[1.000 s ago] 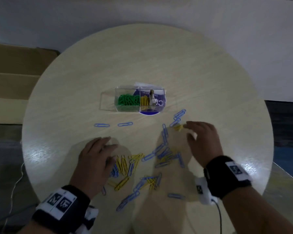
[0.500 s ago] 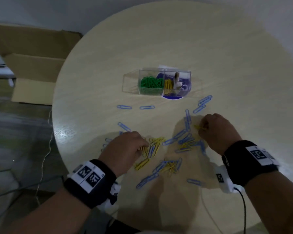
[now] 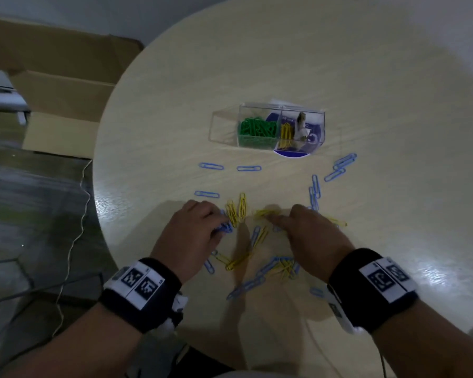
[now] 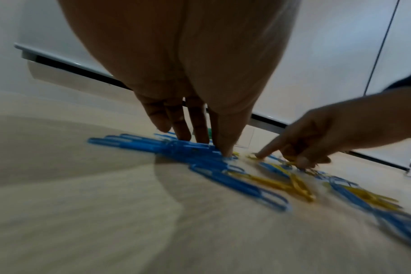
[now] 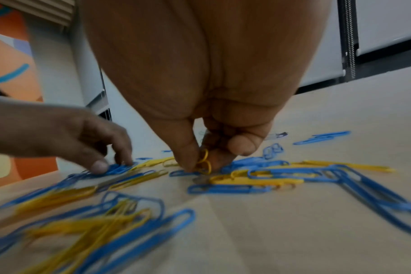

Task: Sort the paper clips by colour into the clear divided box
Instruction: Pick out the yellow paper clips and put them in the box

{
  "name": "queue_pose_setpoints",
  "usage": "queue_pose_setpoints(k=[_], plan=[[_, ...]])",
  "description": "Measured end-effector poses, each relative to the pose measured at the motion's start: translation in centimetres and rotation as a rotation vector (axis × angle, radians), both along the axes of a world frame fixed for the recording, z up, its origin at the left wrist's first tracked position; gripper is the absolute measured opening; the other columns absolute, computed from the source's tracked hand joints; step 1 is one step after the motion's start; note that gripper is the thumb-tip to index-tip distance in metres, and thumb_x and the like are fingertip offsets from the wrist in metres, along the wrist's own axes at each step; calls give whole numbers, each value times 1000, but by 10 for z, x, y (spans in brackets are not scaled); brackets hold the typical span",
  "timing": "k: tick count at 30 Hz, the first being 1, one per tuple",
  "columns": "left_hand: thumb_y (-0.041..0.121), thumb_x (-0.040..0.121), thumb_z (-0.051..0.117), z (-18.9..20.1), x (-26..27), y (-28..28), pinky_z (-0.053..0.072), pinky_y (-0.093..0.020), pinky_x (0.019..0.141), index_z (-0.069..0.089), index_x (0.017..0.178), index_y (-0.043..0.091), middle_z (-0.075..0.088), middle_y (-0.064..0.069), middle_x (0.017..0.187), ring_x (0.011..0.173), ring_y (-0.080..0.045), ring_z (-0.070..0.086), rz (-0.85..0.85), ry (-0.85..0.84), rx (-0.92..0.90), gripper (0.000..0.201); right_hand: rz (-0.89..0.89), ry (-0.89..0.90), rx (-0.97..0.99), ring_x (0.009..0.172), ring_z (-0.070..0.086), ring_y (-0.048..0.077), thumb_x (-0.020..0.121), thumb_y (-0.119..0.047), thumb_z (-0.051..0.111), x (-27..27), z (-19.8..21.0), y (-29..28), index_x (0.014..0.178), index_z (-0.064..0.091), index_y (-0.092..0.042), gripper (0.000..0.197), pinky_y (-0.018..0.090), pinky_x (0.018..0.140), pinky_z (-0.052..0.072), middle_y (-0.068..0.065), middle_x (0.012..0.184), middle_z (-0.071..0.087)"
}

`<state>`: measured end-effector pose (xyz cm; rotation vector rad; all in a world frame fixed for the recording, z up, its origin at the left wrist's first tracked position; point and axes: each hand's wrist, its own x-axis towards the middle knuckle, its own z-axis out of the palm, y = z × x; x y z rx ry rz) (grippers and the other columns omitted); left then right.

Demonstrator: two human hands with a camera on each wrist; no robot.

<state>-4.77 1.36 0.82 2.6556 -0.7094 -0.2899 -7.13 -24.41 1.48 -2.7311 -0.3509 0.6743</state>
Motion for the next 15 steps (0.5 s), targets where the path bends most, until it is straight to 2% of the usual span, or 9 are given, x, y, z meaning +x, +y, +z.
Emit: queue_pose_setpoints(k=[5, 8, 10, 13, 15], plan=[[34, 87, 56, -3, -16, 16, 48, -37, 80, 68, 109, 28, 62, 9, 104, 94, -20, 51, -43, -22, 46, 25, -108, 15, 17, 99, 54, 37, 83, -6, 46, 33, -3, -6, 141, 39, -33, 64, 38, 81, 44, 13, 105, 48], [32, 88, 59, -1, -16, 23, 48, -39, 77, 70, 107, 31, 64, 11, 96, 90, -19, 52, -34, -50, 36, 22, -247, -83, 151, 93, 58, 36, 82, -4, 50, 45, 0, -11, 133, 51, -28, 57, 37, 80, 45, 14, 99, 57], [23, 87, 61, 2, -8, 24, 49, -41, 75, 70, 107, 28, 65, 9, 93, 88, -21, 53, -18, -98, -18, 23, -332, -208, 216, 89, 60, 33, 80, -6, 57, 53, 3, -14, 117, 63, -22, 41, 37, 79, 47, 12, 93, 63], [9, 84, 64, 7, 17, 11, 49, -42, 79, 68, 110, 26, 66, 5, 104, 94, -26, 54, -123, -176, -44, 31, -262, -287, 200, 85, 61, 31, 81, -10, 63, 67, 7, -5, 97, 72, -19, 21, 36, 76, 48, 9, 91, 63], [7, 86, 60, 9, 33, -3, 48, -42, 82, 65, 115, 26, 64, 5, 120, 103, -28, 55, -276, -196, -23, 35, -132, -313, 194, 88, 63, 30, 80, -10, 64, 78, 11, 5, 91, 73, -17, 16, 36, 76, 49, 9, 100, 65]])
